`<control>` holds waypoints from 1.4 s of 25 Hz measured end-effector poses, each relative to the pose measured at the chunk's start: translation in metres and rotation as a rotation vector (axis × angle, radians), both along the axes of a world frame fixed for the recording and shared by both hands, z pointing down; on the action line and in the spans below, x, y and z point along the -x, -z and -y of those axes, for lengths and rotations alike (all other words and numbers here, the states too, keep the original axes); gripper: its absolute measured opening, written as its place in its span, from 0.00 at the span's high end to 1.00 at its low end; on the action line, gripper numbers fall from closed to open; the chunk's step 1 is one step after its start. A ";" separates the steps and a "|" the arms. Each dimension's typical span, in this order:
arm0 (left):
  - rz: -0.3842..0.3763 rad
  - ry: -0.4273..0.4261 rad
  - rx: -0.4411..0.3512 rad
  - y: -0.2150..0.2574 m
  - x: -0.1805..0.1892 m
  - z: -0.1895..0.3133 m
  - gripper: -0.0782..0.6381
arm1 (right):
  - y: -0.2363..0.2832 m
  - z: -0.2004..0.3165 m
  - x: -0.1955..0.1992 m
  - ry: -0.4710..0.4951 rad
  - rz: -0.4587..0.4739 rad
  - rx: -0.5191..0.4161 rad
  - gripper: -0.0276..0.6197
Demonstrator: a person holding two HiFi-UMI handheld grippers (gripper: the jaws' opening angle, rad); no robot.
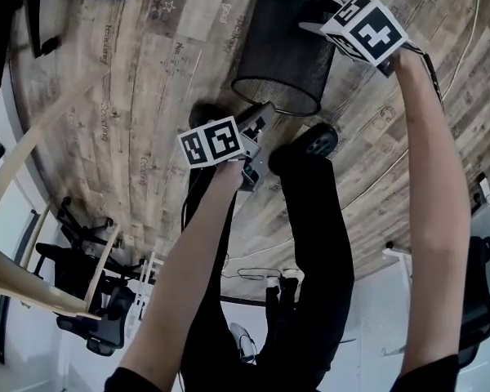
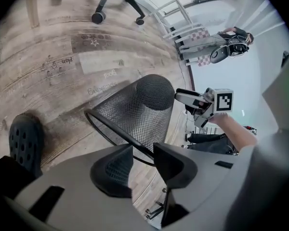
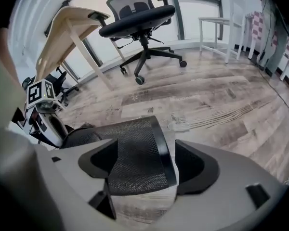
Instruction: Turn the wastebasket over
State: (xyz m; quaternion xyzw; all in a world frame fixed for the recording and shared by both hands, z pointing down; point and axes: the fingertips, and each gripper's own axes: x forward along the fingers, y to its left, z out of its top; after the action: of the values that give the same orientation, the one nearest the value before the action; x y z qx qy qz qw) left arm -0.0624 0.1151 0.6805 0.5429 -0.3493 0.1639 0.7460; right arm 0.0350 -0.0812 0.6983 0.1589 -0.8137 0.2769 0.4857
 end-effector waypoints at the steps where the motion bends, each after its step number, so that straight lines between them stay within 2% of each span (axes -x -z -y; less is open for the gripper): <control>1: 0.000 0.005 0.000 0.000 0.000 0.001 0.69 | -0.004 0.001 0.000 -0.001 0.001 0.018 0.42; 8: 0.017 0.025 -0.003 -0.002 0.002 0.002 0.69 | -0.019 0.002 -0.001 -0.068 0.000 0.161 0.42; 13: 0.046 0.051 0.013 -0.004 0.003 -0.004 0.69 | -0.015 -0.002 0.003 0.000 -0.045 0.095 0.43; 17: 0.057 0.050 0.005 -0.001 -0.001 -0.017 0.69 | -0.007 -0.017 -0.003 0.056 -0.078 0.044 0.48; 25: 0.087 0.061 -0.012 -0.004 0.011 -0.023 0.70 | 0.014 -0.031 -0.020 0.026 -0.087 0.000 0.61; 29: 0.089 0.029 -0.043 -0.005 0.025 -0.030 0.70 | 0.028 -0.045 -0.017 0.030 -0.081 -0.034 0.62; 35: 0.092 0.016 -0.032 -0.006 0.029 -0.043 0.70 | 0.045 -0.048 -0.011 -0.047 -0.044 -0.055 0.70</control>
State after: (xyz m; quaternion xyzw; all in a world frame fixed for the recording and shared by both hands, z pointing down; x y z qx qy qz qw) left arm -0.0917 0.1578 0.6866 0.5439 -0.3899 0.1771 0.7216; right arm 0.0460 -0.0331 0.6538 0.1973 -0.8063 0.2621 0.4922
